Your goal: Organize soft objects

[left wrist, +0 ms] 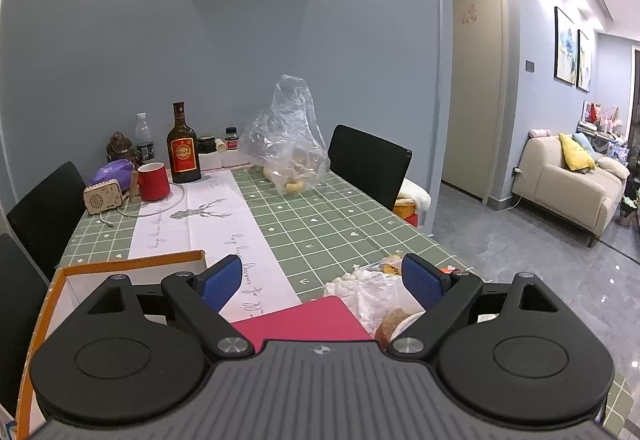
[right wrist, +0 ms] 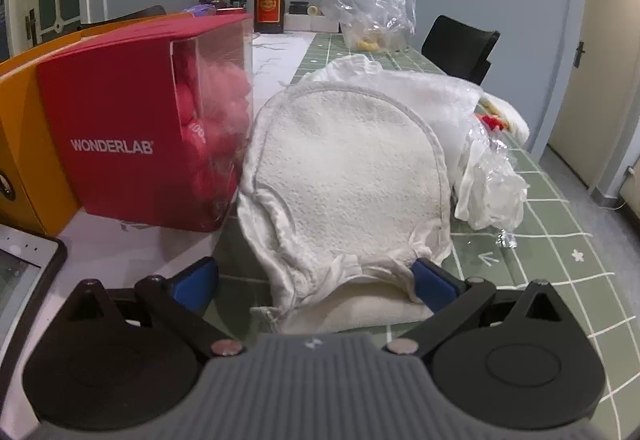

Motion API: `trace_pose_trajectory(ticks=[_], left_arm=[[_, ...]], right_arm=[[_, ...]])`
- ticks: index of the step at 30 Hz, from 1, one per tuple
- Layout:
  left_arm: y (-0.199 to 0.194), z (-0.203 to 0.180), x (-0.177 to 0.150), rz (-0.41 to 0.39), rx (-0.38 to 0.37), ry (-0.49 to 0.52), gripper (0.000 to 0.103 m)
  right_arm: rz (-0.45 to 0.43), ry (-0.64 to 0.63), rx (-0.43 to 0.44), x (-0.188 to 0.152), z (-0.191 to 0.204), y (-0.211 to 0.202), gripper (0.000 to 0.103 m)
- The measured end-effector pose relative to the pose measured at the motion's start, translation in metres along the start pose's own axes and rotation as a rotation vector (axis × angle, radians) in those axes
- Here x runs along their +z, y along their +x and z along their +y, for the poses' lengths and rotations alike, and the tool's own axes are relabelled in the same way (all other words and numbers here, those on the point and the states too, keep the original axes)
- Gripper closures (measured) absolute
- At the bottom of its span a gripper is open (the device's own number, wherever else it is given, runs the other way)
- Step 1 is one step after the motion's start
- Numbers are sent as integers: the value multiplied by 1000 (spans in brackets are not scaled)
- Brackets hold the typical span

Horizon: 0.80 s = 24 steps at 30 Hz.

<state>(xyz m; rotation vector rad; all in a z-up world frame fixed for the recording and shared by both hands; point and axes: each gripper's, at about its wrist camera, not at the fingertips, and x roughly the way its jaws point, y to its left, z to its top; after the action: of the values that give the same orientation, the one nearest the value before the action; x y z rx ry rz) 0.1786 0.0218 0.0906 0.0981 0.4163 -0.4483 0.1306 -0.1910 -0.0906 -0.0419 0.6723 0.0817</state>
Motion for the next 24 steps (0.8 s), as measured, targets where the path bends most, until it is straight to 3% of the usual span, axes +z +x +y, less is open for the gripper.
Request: trace_pose_trajectory(ticks=[1,4,6,11,16,20,24], left_arm=[[0,0,0,0,0,0,0],[0,0,0,-1,0,1,0],[0,0,1,-1,-5,2,0],[-3,-1,1,-7,-6,6,0],[-5,-2,1,-17,-9,11,0],[-8,-2,1,-24,-11,10,0],[-9,-2,1,-28,-13,7,0]], right_arm=[[-9,12,0,-1,-2,-1,8],[-31,2,-60,-3,-6,-7,37],[-36,-32,-61,-5,-5,-10,43],[-79,-3,-50,-6,-13,-23,78],[-99,29,-22,-5,-21,-36,87],[-130,190,133,-7,-49,-53,89],[-124,282,218,-11,-68,-74,89]])
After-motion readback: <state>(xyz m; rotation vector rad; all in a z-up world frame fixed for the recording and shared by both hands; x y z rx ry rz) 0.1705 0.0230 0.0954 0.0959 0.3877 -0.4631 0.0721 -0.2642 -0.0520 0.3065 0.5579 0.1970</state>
